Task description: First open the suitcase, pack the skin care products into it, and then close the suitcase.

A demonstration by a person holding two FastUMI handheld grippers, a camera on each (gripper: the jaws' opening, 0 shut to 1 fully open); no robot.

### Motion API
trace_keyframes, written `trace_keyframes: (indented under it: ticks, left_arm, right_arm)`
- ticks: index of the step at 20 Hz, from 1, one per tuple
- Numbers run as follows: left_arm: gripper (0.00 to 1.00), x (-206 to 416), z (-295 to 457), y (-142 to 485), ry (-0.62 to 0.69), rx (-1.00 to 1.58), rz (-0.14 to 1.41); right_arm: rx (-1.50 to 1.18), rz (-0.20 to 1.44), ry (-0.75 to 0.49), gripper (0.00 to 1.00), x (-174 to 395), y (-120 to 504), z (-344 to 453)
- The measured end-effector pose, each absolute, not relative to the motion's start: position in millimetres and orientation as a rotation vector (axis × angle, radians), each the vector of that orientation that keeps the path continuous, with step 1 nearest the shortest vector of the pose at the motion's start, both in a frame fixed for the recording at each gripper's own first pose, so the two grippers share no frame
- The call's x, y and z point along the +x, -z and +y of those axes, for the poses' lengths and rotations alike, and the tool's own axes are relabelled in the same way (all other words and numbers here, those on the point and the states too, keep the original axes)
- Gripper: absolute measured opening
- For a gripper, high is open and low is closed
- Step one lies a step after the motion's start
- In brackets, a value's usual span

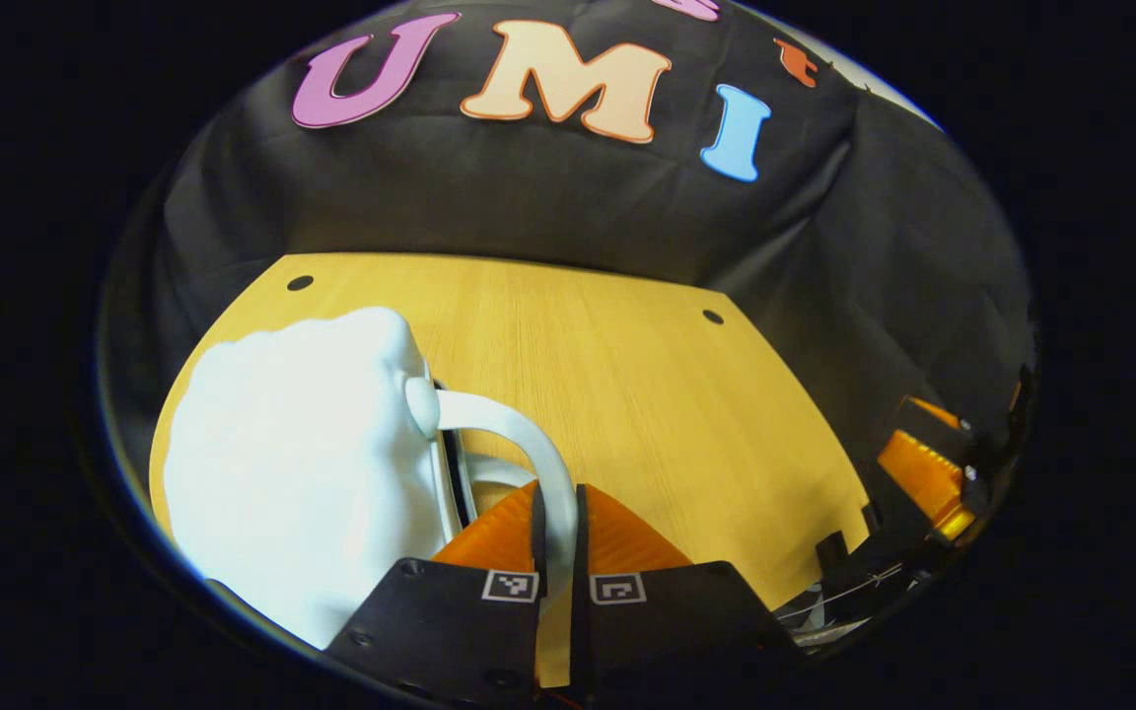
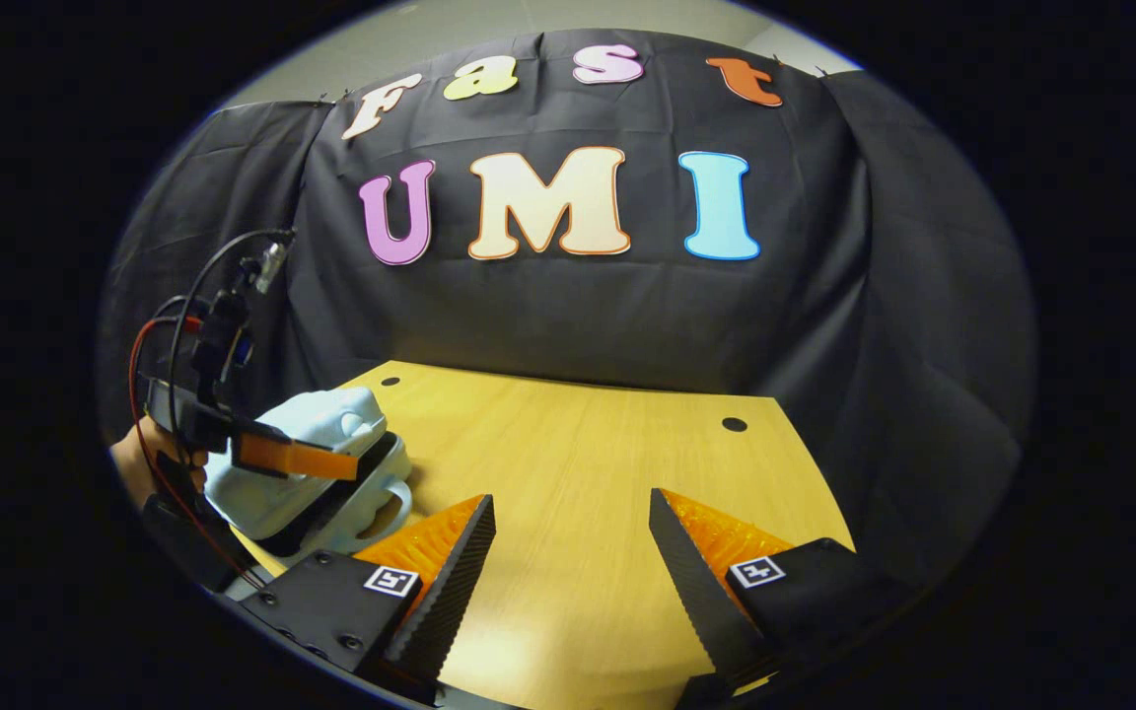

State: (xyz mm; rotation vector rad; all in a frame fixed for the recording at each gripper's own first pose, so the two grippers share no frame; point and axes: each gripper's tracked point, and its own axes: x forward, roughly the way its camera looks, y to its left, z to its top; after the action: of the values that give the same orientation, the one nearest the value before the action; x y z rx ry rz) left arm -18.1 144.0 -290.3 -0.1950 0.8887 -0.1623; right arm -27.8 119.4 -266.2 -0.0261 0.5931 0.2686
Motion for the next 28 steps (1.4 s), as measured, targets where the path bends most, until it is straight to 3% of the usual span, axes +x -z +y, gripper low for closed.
trace_keyframes:
  ticks: [5, 7, 9, 11, 12, 21, 28]
  left_arm:
    - [0.12, -15.4, 134.7, 310.5, 0.088, -0.187, 0.876]
    - [0.30, -10.8, 117.5, 293.4, 0.089, -0.216, 0.807]
    - [0.67, -7.3, 117.5, 264.9, 0.064, -0.161, 0.705]
    - [0.81, -11.8, 117.3, 237.8, 0.044, -0.119, 0.645]
    - [0.94, -14.4, 113.2, 224.3, 0.047, -0.113, 0.624]
    - [0.95, -9.4, 122.3, 43.9, 0.092, -0.058, 0.249]
    - [0.95, -14.7, 113.7, -7.6, 0.151, -0.055, 0.118]
  right_arm:
    - [0.014, 0.566, -0.293, 0.98, -24.6, 255.3, 105.7]
    - [0.043, 0.523, -0.315, 0.98, -19.7, 237.7, 107.0]
    - [0.064, 0.469, -0.329, 0.98, -12.2, 217.8, 111.7]
    - [0.081, 0.421, -0.322, 0.94, -6.2, 196.4, 116.8]
    - [0.075, 0.388, -0.320, 0.98, -5.1, 182.8, 120.9]
    - [0.142, 0.061, -0.314, 0.94, -8.8, 27.1, 167.6]
    - [0.083, -0.023, -0.299, 0.98, -30.0, -5.6, 180.0]
